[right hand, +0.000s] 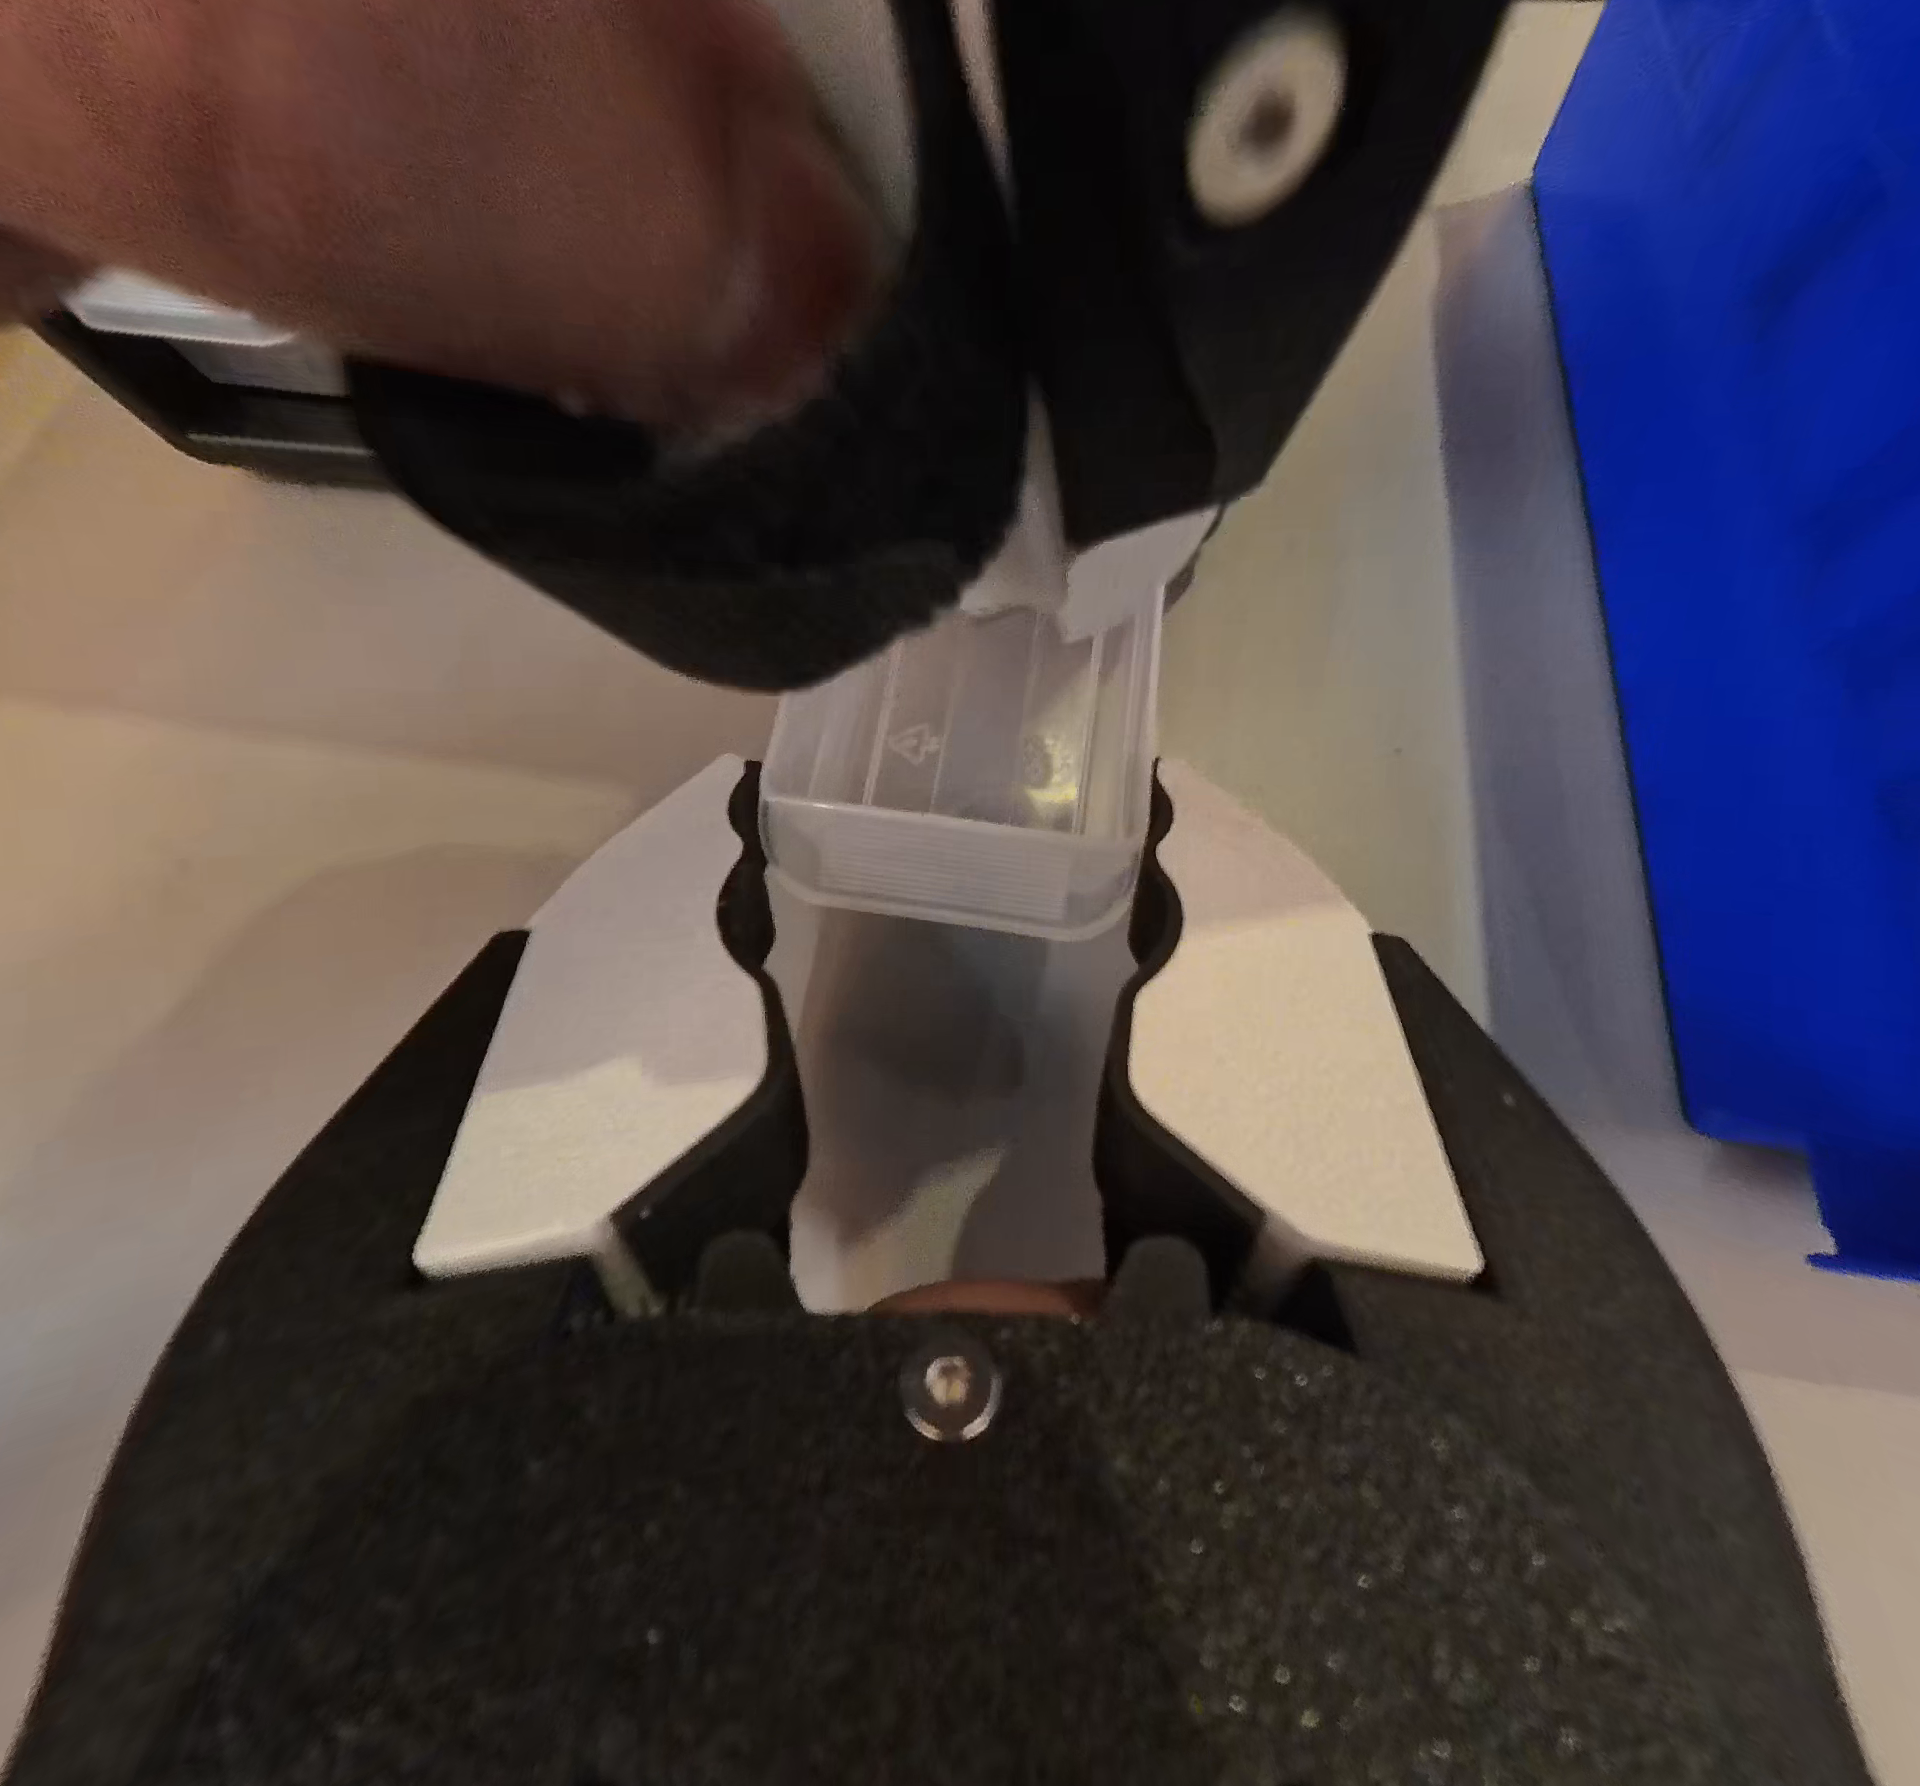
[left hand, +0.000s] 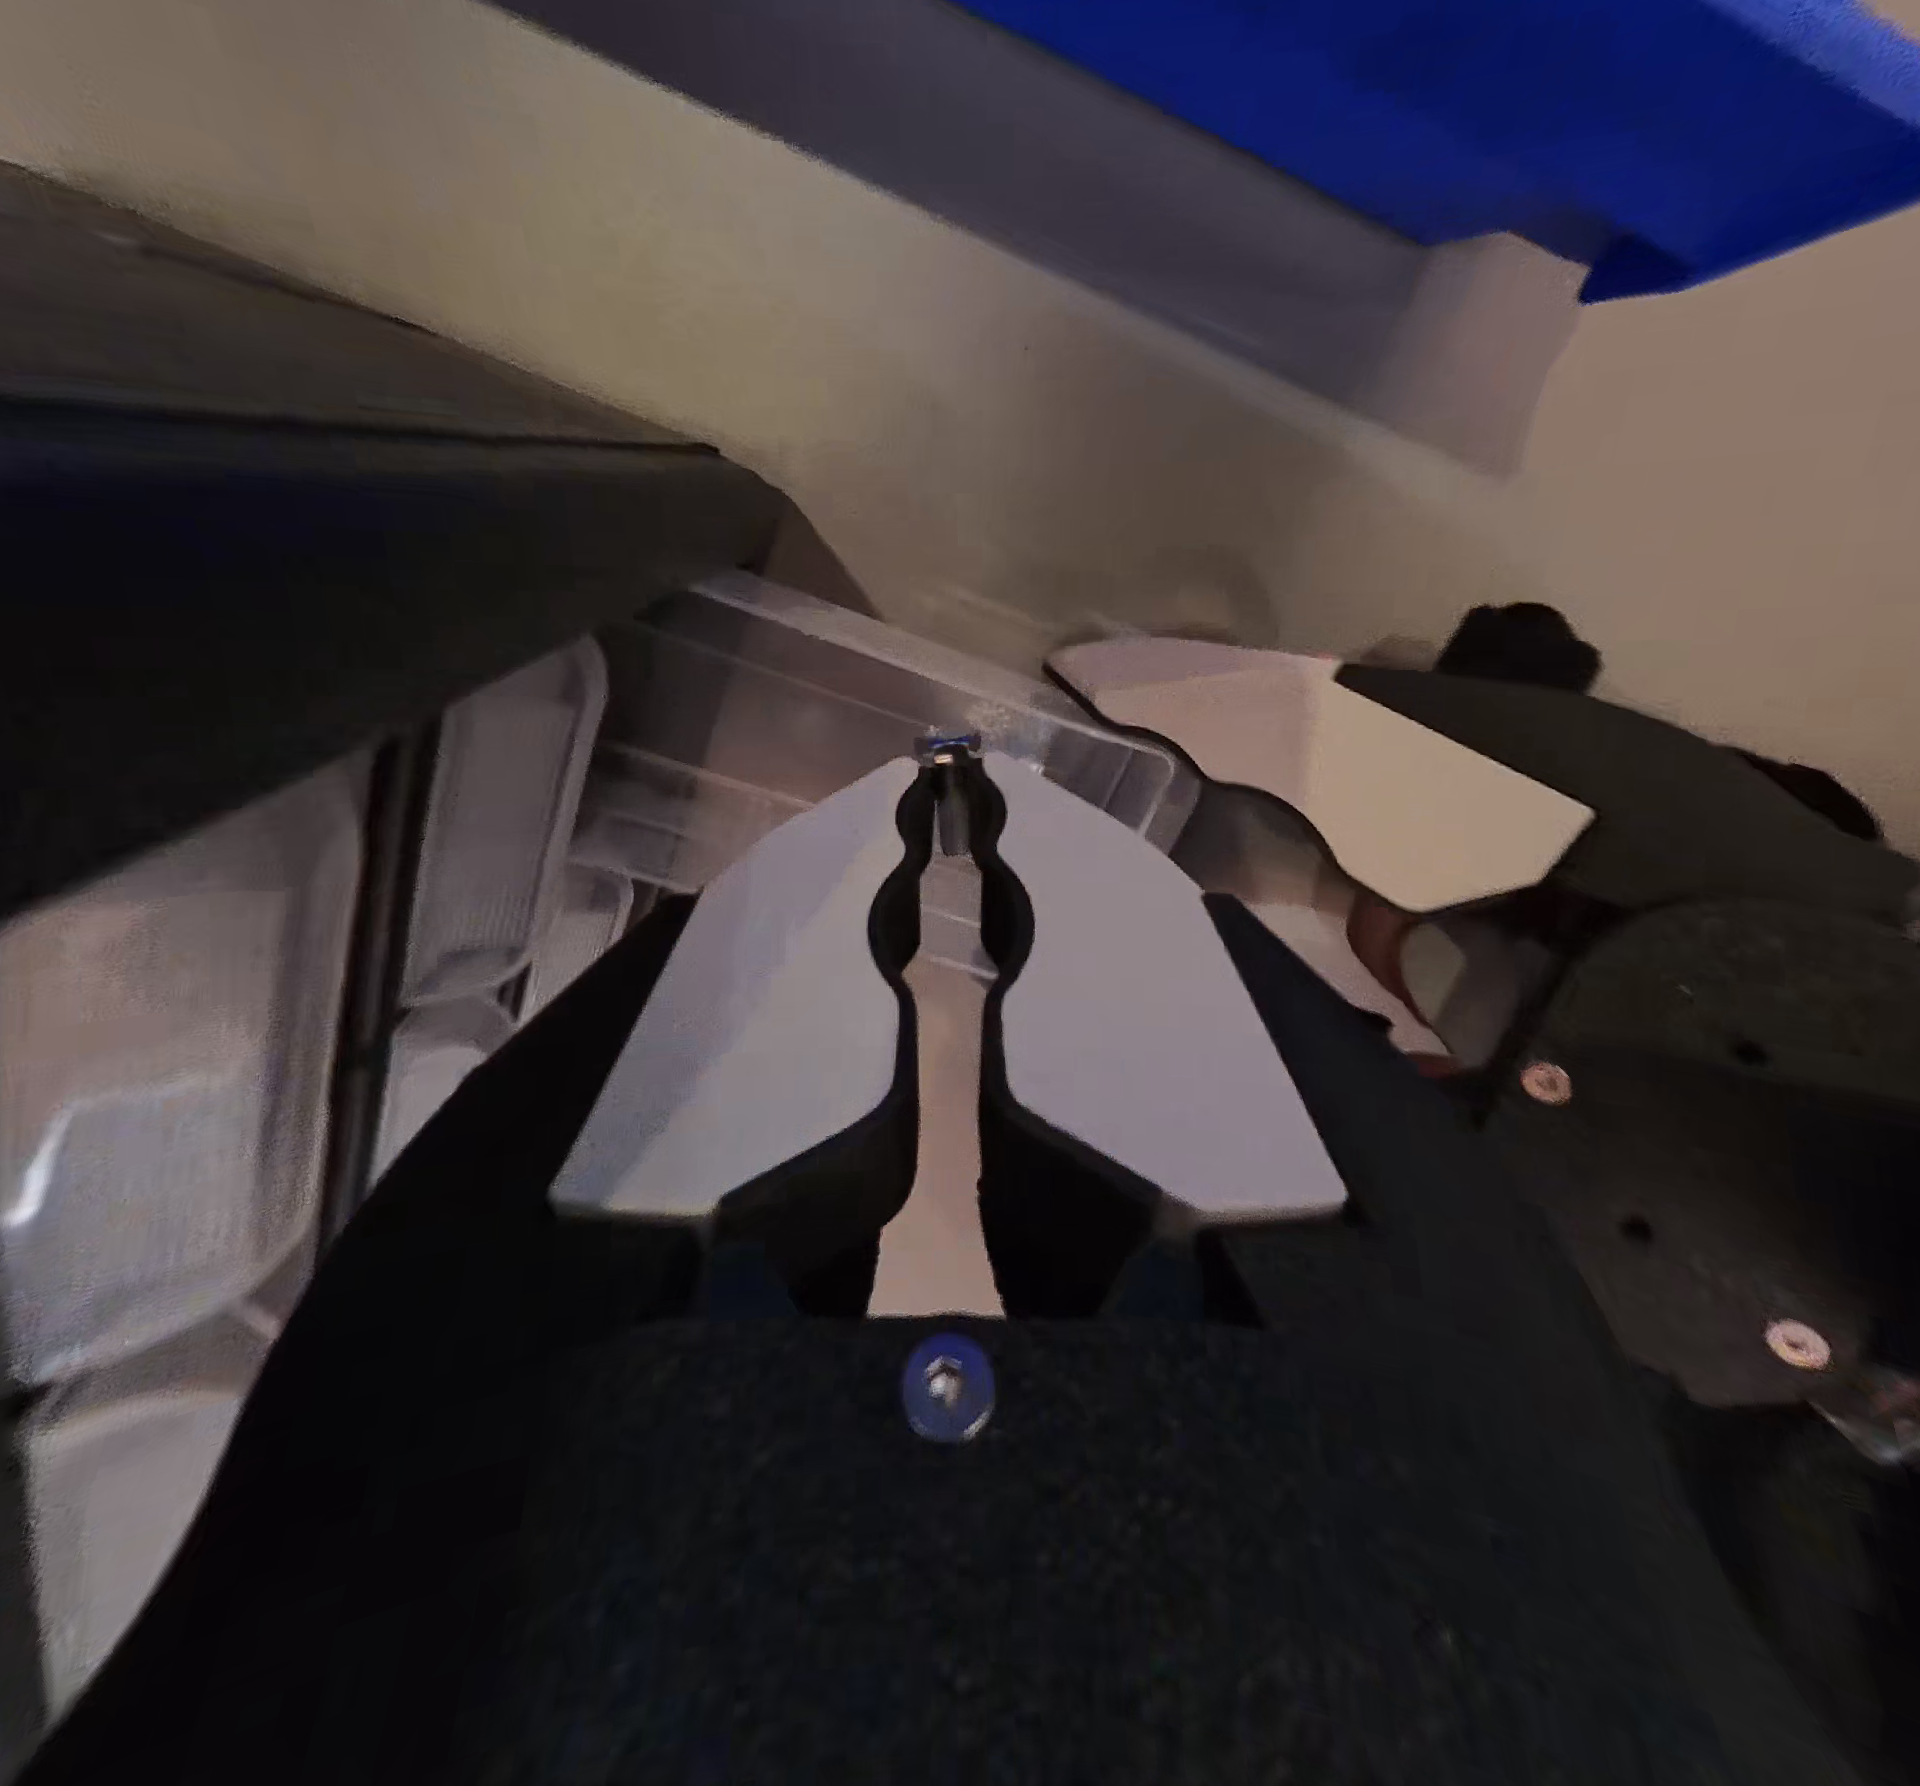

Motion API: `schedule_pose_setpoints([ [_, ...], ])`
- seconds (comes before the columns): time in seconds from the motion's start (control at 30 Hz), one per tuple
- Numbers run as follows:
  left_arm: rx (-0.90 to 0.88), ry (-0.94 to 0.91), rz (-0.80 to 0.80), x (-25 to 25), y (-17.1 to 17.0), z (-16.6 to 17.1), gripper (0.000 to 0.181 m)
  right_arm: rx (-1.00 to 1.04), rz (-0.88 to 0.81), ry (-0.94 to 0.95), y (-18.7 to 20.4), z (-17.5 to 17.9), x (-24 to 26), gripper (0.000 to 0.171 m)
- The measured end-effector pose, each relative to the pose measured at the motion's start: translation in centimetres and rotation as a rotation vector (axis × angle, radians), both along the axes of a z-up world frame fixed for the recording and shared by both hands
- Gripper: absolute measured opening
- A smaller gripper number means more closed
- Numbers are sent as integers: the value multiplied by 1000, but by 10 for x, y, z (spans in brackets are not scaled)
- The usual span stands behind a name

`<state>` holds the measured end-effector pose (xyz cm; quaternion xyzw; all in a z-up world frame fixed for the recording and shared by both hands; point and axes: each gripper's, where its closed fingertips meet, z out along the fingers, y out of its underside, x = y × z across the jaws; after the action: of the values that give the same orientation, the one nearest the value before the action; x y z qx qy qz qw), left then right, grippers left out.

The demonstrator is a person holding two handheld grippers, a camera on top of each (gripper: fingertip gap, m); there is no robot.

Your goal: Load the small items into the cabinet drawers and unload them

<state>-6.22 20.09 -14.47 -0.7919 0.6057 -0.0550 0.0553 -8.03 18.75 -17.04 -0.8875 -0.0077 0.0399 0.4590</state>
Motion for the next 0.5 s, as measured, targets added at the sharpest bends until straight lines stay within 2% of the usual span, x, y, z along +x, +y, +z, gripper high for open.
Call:
schedule_pose_setpoints([
  [0.27,-33,100,-49,-7,2,-29,5,-3,5,-4,-3,-1,0,67],
  [0.5,-25,171,-106,-4,-1,-35,5,-20,5,-13,-4,-3,1,67],
])
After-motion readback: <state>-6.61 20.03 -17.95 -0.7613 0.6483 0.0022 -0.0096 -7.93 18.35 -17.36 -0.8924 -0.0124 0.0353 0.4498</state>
